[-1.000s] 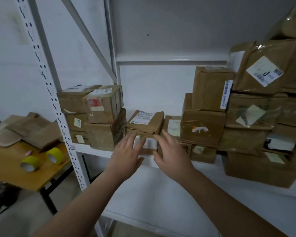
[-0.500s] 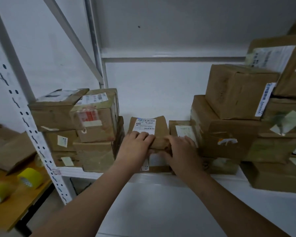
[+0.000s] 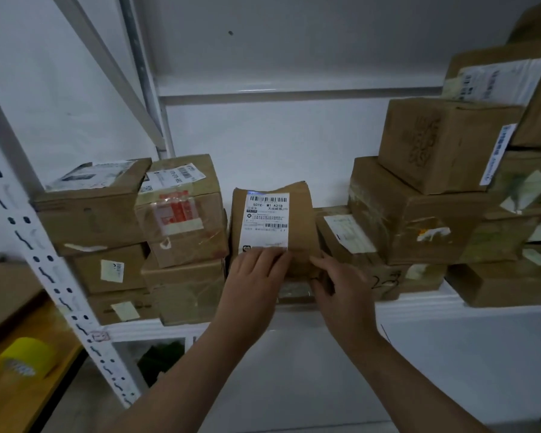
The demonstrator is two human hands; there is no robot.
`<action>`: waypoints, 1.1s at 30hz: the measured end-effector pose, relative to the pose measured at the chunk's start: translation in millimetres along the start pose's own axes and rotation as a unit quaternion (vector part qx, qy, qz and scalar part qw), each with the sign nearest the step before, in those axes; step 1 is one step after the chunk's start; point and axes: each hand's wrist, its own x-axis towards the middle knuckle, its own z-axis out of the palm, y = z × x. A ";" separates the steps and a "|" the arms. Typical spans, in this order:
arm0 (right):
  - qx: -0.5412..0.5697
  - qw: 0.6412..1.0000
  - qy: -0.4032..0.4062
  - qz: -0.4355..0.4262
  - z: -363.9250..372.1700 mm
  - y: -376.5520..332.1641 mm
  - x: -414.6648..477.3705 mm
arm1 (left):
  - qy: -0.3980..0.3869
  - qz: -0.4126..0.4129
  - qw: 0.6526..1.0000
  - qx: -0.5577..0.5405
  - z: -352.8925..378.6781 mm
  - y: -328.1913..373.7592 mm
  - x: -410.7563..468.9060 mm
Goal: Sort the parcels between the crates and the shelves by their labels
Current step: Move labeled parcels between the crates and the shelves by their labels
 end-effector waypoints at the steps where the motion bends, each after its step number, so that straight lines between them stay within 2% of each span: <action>1: 0.007 1.000 0.004 0.001 0.2 -0.7 -0.2 | 0.006 -0.004 1.000 -0.005 -0.1 0.4 -2.2; 6: -0.041 0.998 0.036 -0.018 -0.1 -5.3 13.9 | -0.004 -0.022 1.000 0.008 -5.4 5.1 -5.8; 10: -0.109 0.992 -0.063 -0.010 -4.3 0.1 30.6 | -0.071 -0.068 0.995 0.015 -9.9 11.2 -3.5; 15: -0.206 0.962 -0.156 -0.087 -18.7 4.8 35.3 | -0.115 -0.082 0.989 0.033 -15.9 17.1 6.5; 19: -0.166 0.976 -0.084 -0.112 -42.2 2.7 37.3 | -0.116 -0.093 0.988 0.030 -23.1 22.6 23.6; 25: -0.151 0.974 0.064 -0.155 -105.4 2.2 68.4 | -0.032 -0.043 0.998 -0.010 -41.5 45.0 81.0; 33: -0.200 0.969 0.136 -0.054 -189.1 26.2 98.9 | 0.077 0.012 0.991 -0.112 -55.0 106.1 155.9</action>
